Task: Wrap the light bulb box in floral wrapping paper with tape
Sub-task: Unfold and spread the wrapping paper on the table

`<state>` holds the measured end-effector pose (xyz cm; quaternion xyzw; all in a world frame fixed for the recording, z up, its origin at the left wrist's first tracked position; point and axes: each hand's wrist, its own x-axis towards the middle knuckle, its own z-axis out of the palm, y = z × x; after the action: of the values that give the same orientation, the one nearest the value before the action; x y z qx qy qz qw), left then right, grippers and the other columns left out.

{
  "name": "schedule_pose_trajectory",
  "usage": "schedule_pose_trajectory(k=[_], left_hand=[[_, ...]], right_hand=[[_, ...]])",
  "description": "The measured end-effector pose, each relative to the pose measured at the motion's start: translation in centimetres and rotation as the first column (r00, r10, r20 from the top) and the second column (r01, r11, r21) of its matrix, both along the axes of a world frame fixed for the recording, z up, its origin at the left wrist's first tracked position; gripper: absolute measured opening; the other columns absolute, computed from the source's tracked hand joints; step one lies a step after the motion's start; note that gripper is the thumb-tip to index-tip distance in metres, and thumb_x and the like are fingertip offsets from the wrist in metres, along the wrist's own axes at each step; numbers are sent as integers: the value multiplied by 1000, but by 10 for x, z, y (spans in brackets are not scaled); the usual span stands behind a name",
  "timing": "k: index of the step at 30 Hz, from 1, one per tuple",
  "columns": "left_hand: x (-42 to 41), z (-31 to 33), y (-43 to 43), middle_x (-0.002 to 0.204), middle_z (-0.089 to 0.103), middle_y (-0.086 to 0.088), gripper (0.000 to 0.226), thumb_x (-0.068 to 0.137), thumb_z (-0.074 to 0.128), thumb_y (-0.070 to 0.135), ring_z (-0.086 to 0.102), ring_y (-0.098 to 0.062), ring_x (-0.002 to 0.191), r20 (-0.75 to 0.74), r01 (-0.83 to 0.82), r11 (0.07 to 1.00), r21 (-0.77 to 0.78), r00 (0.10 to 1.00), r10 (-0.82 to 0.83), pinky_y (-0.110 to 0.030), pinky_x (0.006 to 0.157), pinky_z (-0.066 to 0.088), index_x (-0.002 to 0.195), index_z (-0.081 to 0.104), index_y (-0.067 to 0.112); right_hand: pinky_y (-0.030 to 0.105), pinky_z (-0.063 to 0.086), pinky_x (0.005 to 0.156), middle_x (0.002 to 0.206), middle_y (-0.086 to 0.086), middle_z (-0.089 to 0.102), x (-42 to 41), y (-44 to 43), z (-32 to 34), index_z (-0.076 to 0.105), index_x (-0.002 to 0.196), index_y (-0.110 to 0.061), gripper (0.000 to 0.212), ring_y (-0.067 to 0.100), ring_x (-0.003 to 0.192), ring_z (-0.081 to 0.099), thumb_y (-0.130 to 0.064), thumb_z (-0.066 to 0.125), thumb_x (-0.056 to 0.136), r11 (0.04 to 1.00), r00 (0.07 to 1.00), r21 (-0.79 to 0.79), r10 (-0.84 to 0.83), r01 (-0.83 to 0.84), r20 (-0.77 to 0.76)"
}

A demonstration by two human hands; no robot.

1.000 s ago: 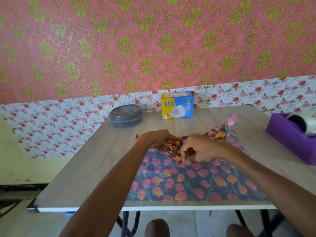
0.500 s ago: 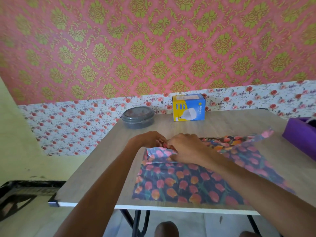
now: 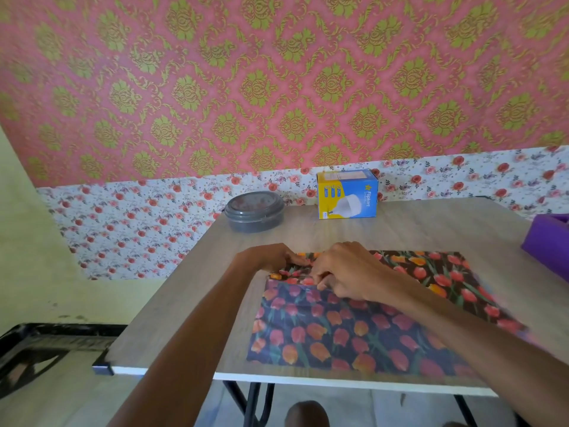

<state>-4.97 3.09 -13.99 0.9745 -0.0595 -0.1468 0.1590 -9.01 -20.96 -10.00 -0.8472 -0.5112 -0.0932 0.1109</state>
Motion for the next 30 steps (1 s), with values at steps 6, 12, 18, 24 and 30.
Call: schedule_pose_trajectory(k=[6, 12, 18, 24, 30], left_hand=[[-11, 6, -11, 92, 64, 2, 55, 82, 43, -13, 53, -18, 83, 42, -50, 999, 14, 998, 49, -31, 76, 45, 119, 71, 18], [-22, -19, -11, 134, 54, -19, 47, 92, 41, -14, 60, 4, 97, 246, -366, 905, -218, 877, 413, -16, 86, 46, 136, 51, -2], [-29, 25, -10, 95, 65, 4, 37, 92, 53, -14, 64, 13, 74, 322, -47, 735, -676, 879, 352, -9, 70, 50, 126, 57, 0], [-22, 19, -5, 76, 70, -1, 27, 100, 45, 9, 60, -18, 72, -147, -334, 266, -904, 828, 542, -27, 68, 46, 90, 69, 13], [-18, 2, -10, 59, 63, -3, 30, 95, 43, -9, 58, -10, 44, -236, -423, 114, -899, 687, 687, -20, 42, 51, 80, 64, 8]], right_hand=[[30, 54, 69, 80, -11, 73, -21, 1, 18, 76, 78, -25, 7, 6, 73, 66, -18, 78, 79, 997, 997, 32, 70, -69, -22], [29, 47, 67, 102, -9, 69, -5, -15, 27, 72, 113, -33, 36, 13, 90, 62, -13, 72, 83, 997, 1000, 79, -20, 20, -3], [32, 49, 68, 102, 1, 70, 20, -2, 45, 70, 114, -21, 37, 22, 94, 65, 0, 70, 84, 973, 972, 213, -132, 89, 194], [35, 27, 72, 71, -5, 64, 55, 14, 47, 72, 81, -17, 26, 26, 83, 48, 2, 80, 65, 891, 770, 428, -378, 151, 515], [33, 41, 60, 66, 1, 54, 57, 22, 30, 66, 86, -10, 8, 23, 62, 51, -2, 67, 83, 764, 757, 635, -481, 114, 443]])
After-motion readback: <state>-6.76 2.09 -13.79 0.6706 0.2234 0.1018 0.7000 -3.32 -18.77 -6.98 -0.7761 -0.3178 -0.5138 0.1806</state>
